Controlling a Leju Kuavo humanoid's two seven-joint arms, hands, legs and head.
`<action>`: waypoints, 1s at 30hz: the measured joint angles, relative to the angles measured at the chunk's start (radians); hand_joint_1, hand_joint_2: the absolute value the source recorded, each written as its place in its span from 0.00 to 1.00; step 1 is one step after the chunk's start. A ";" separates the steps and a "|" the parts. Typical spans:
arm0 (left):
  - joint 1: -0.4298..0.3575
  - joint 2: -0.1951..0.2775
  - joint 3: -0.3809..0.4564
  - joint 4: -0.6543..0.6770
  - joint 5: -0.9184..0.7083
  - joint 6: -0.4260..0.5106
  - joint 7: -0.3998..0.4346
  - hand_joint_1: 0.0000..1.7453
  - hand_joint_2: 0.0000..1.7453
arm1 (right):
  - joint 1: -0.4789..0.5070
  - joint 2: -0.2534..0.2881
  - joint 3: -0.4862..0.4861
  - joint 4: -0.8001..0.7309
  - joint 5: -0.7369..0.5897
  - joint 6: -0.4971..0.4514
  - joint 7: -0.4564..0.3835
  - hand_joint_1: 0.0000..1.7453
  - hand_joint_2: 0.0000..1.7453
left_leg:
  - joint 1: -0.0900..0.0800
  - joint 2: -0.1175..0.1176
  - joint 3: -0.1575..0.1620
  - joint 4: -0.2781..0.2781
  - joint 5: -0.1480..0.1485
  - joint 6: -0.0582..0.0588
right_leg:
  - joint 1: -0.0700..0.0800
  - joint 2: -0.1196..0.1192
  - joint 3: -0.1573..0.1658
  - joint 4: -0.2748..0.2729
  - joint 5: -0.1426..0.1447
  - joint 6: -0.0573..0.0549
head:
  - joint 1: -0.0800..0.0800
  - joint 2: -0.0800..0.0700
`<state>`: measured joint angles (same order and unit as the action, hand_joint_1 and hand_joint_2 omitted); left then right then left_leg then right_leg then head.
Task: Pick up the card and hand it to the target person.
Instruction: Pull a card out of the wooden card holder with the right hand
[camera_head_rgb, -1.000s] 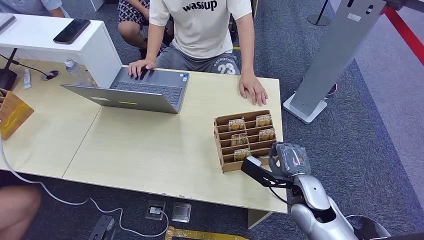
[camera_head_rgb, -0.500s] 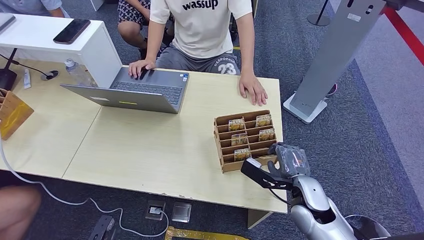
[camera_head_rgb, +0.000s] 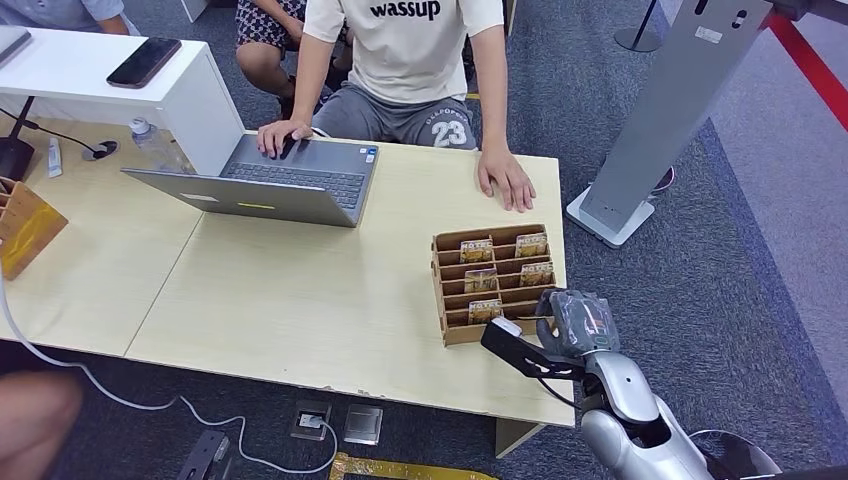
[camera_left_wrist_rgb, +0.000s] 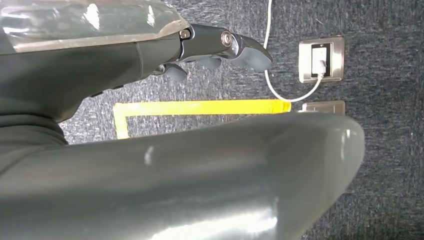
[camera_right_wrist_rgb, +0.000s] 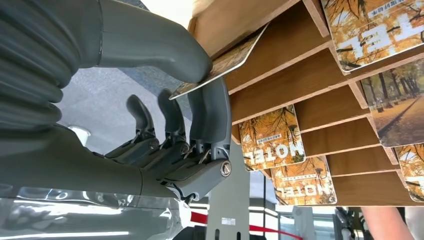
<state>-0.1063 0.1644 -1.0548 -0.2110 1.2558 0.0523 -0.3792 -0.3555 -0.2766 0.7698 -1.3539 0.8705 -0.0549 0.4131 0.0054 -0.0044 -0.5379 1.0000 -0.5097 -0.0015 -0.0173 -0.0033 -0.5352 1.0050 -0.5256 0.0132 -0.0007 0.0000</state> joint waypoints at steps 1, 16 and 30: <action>0.000 0.000 0.000 0.000 0.000 0.000 0.000 0.00 0.00 | 0.000 0.000 0.000 0.000 0.000 0.000 0.000 0.83 1.00 | 0.000 0.000 0.000 0.000 0.000 0.000 | 0.000 0.000 0.000 0.000 0.000 0.000 | 0.000 0.000; 0.000 0.000 0.000 0.000 -0.006 -0.003 -0.022 0.00 0.00 | -0.002 0.000 0.000 0.000 -0.009 0.000 -0.004 0.87 1.00 | 0.000 0.000 0.000 0.000 0.000 0.000 | 0.000 0.000 0.000 0.000 0.000 0.000 | 0.000 0.000; 0.001 0.002 0.000 0.000 -0.001 -0.001 -0.020 0.00 0.00 | -0.026 -0.026 -0.020 -0.071 -0.168 0.073 0.013 0.87 1.00 | 0.000 0.000 0.000 0.000 0.000 0.000 | 0.000 0.000 0.000 0.000 0.000 0.000 | 0.000 0.000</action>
<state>-0.1057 0.1667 -1.0544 -0.2110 1.2546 0.0509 -0.3990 -0.3814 -0.3027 0.7498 -1.4245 0.7023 0.0178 0.4259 0.0053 -0.0044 -0.5380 1.0001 -0.5097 -0.0015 -0.0173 -0.0032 -0.5353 1.0050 -0.5256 0.0132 -0.0008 0.0000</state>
